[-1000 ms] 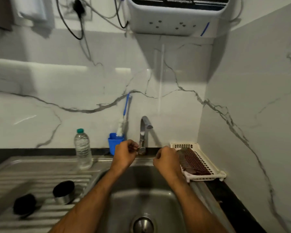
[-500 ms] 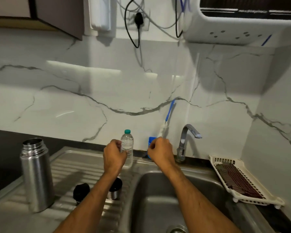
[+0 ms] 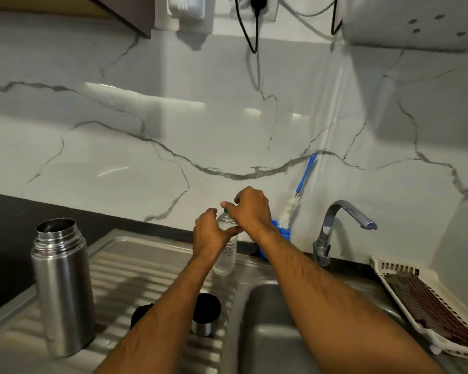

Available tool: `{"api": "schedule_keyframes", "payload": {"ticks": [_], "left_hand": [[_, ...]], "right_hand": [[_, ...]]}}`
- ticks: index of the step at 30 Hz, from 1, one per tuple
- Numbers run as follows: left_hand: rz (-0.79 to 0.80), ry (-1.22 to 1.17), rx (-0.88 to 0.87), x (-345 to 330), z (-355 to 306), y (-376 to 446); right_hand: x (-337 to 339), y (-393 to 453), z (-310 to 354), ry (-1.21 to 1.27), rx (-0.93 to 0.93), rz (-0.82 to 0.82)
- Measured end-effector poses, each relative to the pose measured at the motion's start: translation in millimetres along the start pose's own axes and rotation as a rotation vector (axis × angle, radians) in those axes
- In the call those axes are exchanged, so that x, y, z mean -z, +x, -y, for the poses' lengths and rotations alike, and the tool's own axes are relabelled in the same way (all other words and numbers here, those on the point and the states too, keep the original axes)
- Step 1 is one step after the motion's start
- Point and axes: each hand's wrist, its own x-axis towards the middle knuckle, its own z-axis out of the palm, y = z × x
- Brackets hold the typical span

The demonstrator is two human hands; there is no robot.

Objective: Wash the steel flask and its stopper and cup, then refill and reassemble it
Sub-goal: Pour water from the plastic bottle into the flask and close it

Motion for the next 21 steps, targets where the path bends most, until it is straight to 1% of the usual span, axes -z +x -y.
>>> {"api": "schedule_keyframes", "payload": {"ticks": [3, 10, 16, 19, 21], "left_hand": [[0.003, -0.009, -0.016, -6.5, 1.1, 5.1], [0.006, -0.006, -0.043, -7.8, 4.9, 5.6], [0.012, -0.02, -0.055, -8.0, 6.8, 5.6], [0.013, -0.005, -0.048, -7.2, 7.6, 5.9], [0.013, 0.01, -0.049, -8.2, 7.4, 5.7]], "right_hand": [[-13.9, 8.0, -0.8, -0.038, -0.001, 0.008], [-23.8, 18.1, -3.6, -0.027, 0.009, 0.064], [-18.9, 21.2, -6.2, -0.08, 0.129, 0.148], [-13.2, 25.0, -7.1, -0.041, 0.183, 0.206], [-9.3, 28.2, -7.8, -0.005, 0.184, 0.244]]}}
